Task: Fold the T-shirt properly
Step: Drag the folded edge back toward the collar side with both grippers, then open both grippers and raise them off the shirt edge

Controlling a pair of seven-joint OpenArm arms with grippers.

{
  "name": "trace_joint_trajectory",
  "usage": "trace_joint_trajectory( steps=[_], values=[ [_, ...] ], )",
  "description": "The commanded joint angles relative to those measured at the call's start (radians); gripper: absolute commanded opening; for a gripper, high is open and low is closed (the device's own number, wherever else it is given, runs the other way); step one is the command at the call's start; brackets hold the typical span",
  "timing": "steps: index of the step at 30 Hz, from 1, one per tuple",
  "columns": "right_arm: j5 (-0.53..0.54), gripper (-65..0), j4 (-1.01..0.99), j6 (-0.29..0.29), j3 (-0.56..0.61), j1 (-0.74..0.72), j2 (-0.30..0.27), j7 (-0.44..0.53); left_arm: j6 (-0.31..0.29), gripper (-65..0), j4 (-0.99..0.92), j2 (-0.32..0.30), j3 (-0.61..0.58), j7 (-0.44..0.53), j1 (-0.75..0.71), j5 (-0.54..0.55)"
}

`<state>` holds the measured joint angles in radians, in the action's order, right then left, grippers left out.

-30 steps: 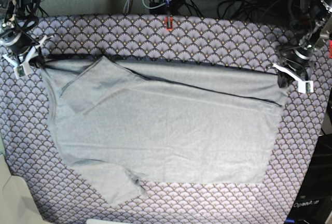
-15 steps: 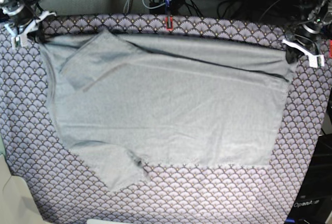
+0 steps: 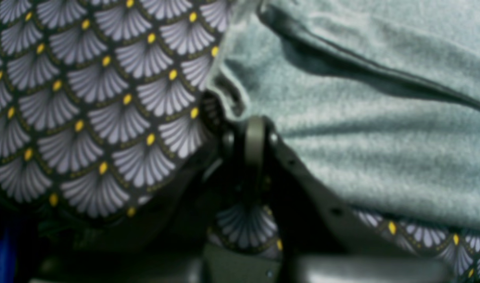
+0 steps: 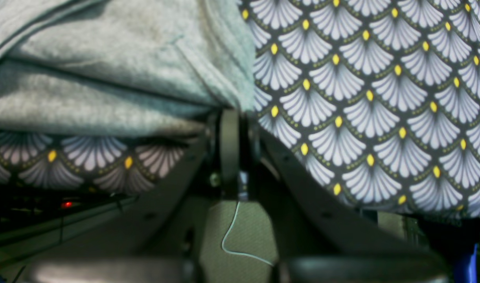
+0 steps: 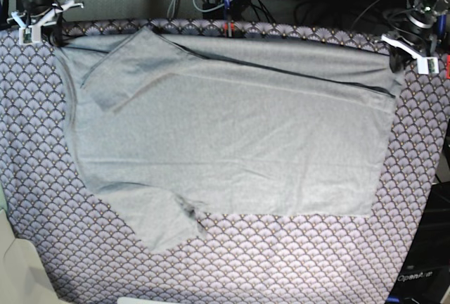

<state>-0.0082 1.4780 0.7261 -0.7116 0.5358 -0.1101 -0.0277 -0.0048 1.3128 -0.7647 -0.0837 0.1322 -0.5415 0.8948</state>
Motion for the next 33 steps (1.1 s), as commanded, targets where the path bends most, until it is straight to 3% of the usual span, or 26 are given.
trace_joint_trajectory(
  steps=[1, 6, 10, 12, 14, 18, 21, 26, 28, 33],
  values=[
    [0.001, -65.0, 0.011, -0.028, -0.021, 0.011, -0.018, 0.019, 0.025, -65.0, -0.006, -0.017, 0.006, -0.039, -0.018, -0.007],
    [0.001, -64.0, 0.013, -0.028, -0.021, 0.010, -0.017, 0.019, 0.025, -65.0, -0.003, -0.016, 0.006, -0.039, -0.012, -0.007],
    [0.001, -55.6, 0.014, -0.028, -0.042, 0.008, -0.017, 0.019, 0.025, -65.0, 0.000, -0.016, 0.006, -0.041, -0.010, -0.007],
    [0.001, -51.8, 0.014, -0.028, -0.052, 0.008, -0.017, 0.019, 0.025, -60.3, 0.001, -0.016, 0.006, -0.039, -0.010, -0.007],
    [0.001, -49.0, 0.016, -0.028, -0.058, 0.008, -0.017, 0.019, 0.025, -51.7, 0.001, -0.016, 0.006, -0.039, -0.010, -0.007],
    [0.001, -48.0, 0.017, -0.028, -0.107, -0.021, -0.017, 0.019, 0.025, -38.5, 0.004, -0.016, 0.006, -0.038, -0.012, -0.007],
    [0.001, -47.8, 0.017, -0.028, -0.141, -0.032, -0.017, 0.019, 0.025, -34.6, 0.004, -0.016, 0.006, -0.038, -0.010, -0.007],
    [0.001, -48.0, 0.034, -0.028, -0.148, -0.027, -0.017, 0.021, 0.025, -33.4, 0.006, -0.016, 0.006, -0.038, -0.012, -0.007],
    [0.003, -48.0, 0.076, -0.028, -0.161, -0.021, 0.014, 0.019, 0.025, -33.4, 0.006, -0.016, 0.008, -0.036, -0.018, -0.007],
    [0.000, -47.7, 0.272, -0.028, -0.222, -0.013, 0.155, 0.022, 0.025, -33.4, 0.006, -0.016, 0.006, 0.022, -0.042, -0.007]
  ],
)
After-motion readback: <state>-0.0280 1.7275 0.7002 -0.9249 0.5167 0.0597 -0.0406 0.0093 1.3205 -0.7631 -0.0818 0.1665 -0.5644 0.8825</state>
